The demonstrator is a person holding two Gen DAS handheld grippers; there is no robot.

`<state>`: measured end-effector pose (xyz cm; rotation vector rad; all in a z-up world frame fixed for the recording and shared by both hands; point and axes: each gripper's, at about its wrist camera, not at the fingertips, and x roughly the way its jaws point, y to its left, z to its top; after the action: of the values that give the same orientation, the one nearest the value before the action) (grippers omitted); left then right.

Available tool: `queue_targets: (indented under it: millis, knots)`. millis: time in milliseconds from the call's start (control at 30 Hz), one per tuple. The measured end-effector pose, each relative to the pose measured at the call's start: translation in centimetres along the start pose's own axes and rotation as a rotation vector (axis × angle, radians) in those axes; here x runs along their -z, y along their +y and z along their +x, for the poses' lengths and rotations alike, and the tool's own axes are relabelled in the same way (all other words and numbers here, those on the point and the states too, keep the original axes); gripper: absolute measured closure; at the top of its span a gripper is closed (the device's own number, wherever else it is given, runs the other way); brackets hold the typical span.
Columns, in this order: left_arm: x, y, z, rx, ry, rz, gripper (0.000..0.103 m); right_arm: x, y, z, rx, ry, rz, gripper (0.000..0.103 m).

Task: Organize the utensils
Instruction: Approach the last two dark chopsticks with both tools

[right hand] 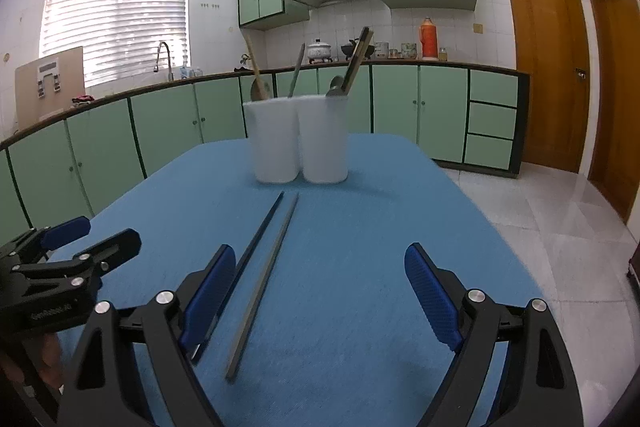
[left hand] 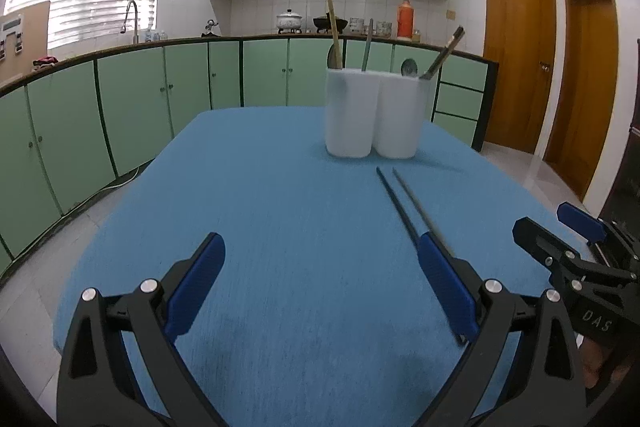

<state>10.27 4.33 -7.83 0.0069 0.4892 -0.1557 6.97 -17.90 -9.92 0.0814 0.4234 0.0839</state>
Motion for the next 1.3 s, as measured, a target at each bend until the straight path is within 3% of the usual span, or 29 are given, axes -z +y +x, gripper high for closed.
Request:
queue_targets:
  millis: [233,833,1067,1300]
  knots:
    - [1.4,0.3,-0.6,-0.003,0.017,-0.011,0.009,1.7,1.3,-0.4,0.008,0.002,-0.016,0.027]
    - [2.3,0.4,-1.1,-0.014,0.019,-0.047,0.009,3.7,3.3,1.3,0.000,0.075,-0.054,0.065]
    - [2.4,0.5,-0.9,-0.011,0.022,-0.058,0.009,4.3,3.5,1.3,0.032,0.054,-0.050,0.074]
    - [2.3,0.5,-1.0,-0.006,0.020,-0.058,0.009,4.9,4.8,1.2,0.060,0.024,-0.103,0.090]
